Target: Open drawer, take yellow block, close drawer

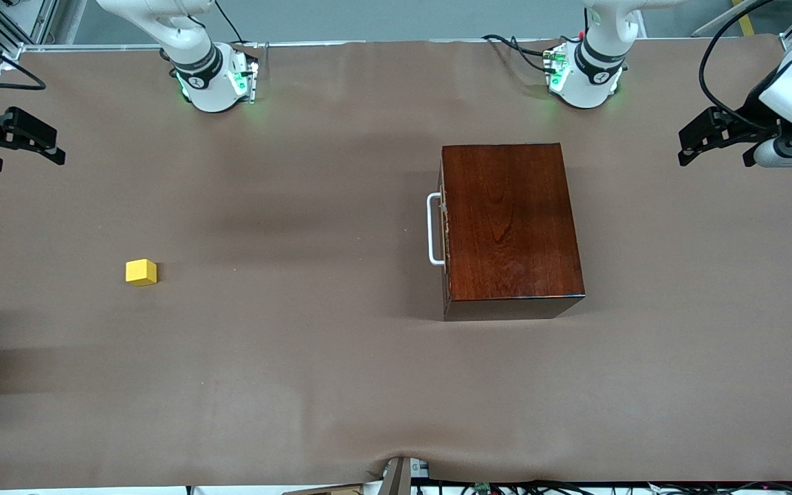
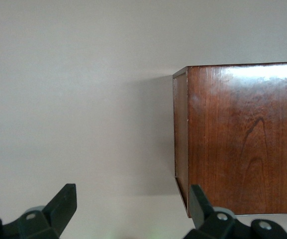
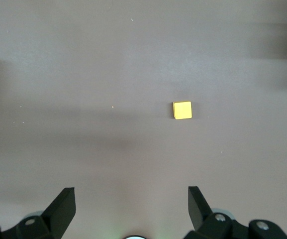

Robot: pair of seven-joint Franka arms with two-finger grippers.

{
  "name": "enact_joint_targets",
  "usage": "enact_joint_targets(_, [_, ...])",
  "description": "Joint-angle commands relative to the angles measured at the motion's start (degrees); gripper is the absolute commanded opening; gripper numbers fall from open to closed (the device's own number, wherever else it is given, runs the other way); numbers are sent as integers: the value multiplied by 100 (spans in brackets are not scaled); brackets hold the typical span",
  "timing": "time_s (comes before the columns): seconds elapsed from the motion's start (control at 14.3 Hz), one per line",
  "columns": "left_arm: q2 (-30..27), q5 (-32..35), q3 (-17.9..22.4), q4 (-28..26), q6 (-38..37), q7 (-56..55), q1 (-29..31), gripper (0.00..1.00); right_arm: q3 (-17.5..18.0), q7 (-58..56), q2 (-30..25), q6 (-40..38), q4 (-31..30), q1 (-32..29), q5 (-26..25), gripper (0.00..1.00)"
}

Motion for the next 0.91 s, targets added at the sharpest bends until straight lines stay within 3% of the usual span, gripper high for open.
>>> enact_joint_targets(0.0, [-92, -118, -51, -3, -61, 84, 112, 100, 35, 64, -140, -8, -114, -74, 85, 100])
enact_joint_targets(0.84, [163, 172, -77, 172, -69, -22, 95, 100, 26, 64, -140, -34, -114, -100, 94, 100])
